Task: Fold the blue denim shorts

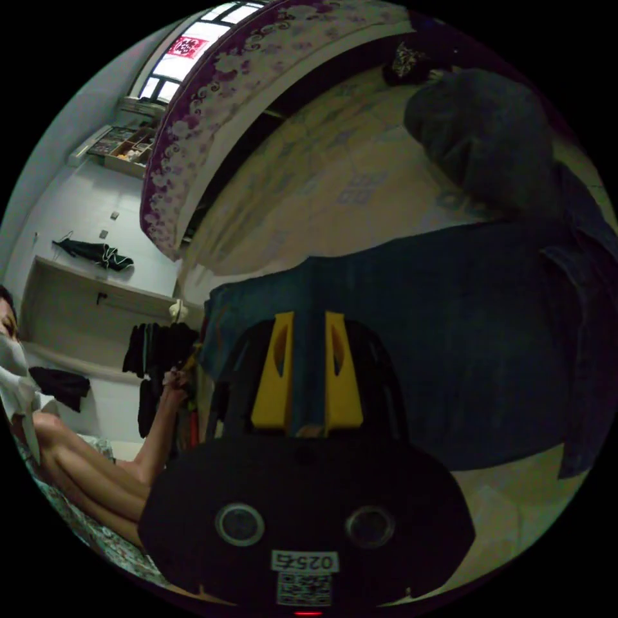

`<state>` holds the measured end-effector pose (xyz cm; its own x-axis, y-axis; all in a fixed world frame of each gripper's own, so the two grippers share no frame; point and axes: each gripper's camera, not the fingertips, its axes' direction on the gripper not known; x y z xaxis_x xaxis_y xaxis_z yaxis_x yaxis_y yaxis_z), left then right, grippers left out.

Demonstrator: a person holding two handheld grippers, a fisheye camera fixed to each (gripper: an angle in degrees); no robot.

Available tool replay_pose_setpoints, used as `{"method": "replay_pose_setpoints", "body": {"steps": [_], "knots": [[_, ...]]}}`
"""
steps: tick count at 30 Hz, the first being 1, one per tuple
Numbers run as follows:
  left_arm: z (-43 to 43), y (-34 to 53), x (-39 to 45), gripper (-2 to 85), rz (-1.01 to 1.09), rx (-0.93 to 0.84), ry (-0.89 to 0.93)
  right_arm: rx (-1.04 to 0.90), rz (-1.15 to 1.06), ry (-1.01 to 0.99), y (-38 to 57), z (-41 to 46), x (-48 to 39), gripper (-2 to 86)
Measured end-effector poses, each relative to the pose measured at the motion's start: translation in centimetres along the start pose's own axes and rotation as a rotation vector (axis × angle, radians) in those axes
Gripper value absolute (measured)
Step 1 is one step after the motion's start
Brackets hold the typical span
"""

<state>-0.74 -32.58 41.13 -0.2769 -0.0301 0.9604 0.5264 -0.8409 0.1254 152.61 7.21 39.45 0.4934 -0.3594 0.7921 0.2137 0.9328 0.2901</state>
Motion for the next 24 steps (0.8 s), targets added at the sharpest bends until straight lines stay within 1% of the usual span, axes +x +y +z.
{"method": "replay_pose_setpoints", "body": {"steps": [2, 5, 9, 11, 16, 20, 23, 24], "knots": [[-1.5, -0.6, 1.5, 0.2, 0.055, 0.011, 0.023, -0.039, -0.005, -0.031, 0.1, 0.9, -0.6, 8.2], [-5.0, -0.6, 5.3, -0.8, 0.159, 0.098, -0.008, -0.093, -0.035, -0.041, 0.3, 1.8, -1.9, 7.9], [-9.3, -1.6, 9.1, -1.2, 0.209, 0.208, -0.019, -0.139, -0.068, -0.031, 0.6, 2.2, -3.3, 7.6], [-10.8, -2.5, 10.3, -1.3, 0.219, 0.242, 0.004, -0.149, -0.072, -0.034, 0.8, 2.3, -3.7, 7.5], [-12.0, -4.1, 13.1, -1.3, 0.271, 0.236, 0.002, -0.202, -0.085, -0.051, 1.7, 2.4, -5.8, 7.4], [-11.9, -4.6, 14.9, -1.3, 0.28, 0.244, 0.02, -0.254, -0.161, 0.059, 3.3, 2.3, -9.0, 7.5], [-12.0, -5.2, 15.8, -1.3, 0.243, 0.239, 0.05, -0.244, -0.198, 0.135, 3.9, 2.3, -10.1, 7.9], [-12.1, -5.3, 16.3, -1.3, 0.241, 0.24, 0.058, -0.246, -0.202, 0.132, 3.9, 2.3, -10.1, 8.1]]}}
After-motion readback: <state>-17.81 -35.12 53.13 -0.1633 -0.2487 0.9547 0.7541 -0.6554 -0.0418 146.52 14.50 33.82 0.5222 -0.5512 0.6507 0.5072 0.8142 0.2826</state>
